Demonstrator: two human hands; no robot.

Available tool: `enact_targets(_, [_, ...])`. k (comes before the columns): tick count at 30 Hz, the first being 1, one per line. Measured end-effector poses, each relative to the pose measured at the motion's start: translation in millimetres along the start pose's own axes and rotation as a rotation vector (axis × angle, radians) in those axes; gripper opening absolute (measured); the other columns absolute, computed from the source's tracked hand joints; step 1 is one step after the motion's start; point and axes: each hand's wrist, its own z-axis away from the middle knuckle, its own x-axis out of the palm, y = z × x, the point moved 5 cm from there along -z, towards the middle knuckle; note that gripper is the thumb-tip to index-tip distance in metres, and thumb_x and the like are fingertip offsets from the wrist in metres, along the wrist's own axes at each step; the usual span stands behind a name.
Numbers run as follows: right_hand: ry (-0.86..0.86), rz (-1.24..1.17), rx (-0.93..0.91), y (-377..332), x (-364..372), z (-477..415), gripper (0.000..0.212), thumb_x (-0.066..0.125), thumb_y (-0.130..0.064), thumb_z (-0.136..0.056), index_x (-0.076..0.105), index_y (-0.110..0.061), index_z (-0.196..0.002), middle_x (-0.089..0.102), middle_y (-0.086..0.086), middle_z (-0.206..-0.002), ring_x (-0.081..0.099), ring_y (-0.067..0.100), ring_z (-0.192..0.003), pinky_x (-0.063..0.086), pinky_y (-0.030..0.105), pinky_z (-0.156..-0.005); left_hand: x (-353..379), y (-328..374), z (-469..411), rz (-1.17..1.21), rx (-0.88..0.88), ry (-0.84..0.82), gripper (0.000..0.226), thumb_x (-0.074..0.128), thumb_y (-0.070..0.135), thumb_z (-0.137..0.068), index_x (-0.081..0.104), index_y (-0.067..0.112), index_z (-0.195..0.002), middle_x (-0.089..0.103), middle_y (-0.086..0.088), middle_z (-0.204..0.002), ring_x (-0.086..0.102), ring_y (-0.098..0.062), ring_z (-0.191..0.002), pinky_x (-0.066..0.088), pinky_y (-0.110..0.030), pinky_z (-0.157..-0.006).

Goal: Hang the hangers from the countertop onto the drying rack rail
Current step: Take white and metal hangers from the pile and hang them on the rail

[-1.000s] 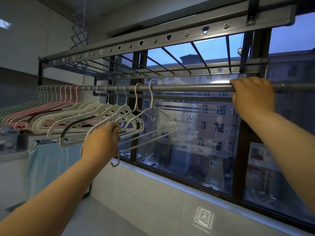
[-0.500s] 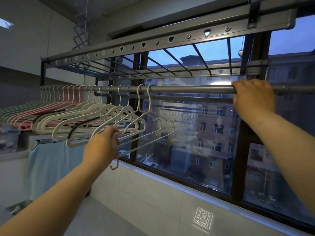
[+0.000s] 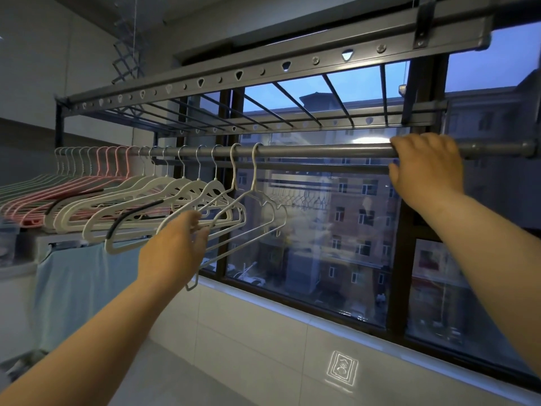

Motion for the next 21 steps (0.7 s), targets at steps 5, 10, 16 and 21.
enact_targets(5, [0.134, -0.046, -0.031, 19.6, -4.7, 24.9, 0.040, 0.052, -0.007, -0.088, 0.049, 0.001, -0.127, 0.044, 0.021, -0.135, 0.032, 0.037, -0.131, 0.019, 0.046, -0.110, -13.9, 37.6, 17.2, 0.002, 0.356, 0.167, 0.036, 0.063, 0.008, -0.082, 0.058, 0.000, -0.116, 0.059, -0.020, -0.121, 0.050, -0.039, -0.117, 0.038, -0.044, -0.097])
enact_targets(10, [0.310, 0.000, -0.066, 69.8, 0.0, 65.4, 0.030, 0.053, -0.006, -0.076, 0.065, 0.004, -0.101, 0.064, 0.022, -0.107, 0.041, 0.032, -0.110, 0.041, 0.046, -0.094, 14.5, 87.9, 54.0, 0.273, 0.464, 0.028, 0.015, 0.061, 0.007, -0.084, 0.067, 0.001, -0.097, 0.061, -0.004, -0.089, 0.057, -0.025, -0.082, 0.040, -0.027, -0.069])
enact_targets(16, [0.242, 0.159, -0.021, 178.4, -2.3, 151.3, 0.023, 0.053, -0.012, -0.069, 0.072, -0.004, -0.078, 0.072, 0.012, -0.085, 0.066, 0.035, -0.087, 0.051, 0.040, -0.082, 124.6, 174.3, 131.4, 0.574, 0.462, -0.381, 0.037, 0.064, 0.012, -0.083, 0.055, 0.046, -0.069, 0.056, 0.032, -0.062, 0.061, 0.006, -0.072, 0.040, -0.012, -0.064])
enact_targets(21, [0.059, 0.296, 0.206, 307.1, -9.4, 261.9, 0.022, 0.049, -0.013, -0.069, 0.070, -0.008, -0.071, 0.070, 0.008, -0.074, 0.068, 0.033, -0.078, 0.032, 0.032, -0.081, 205.3, 276.8, 211.4, 0.691, 0.531, -0.612, 0.042, 0.059, 0.014, -0.086, 0.045, 0.050, -0.070, 0.054, 0.035, -0.066, 0.051, 0.000, -0.078, 0.035, -0.001, -0.064])
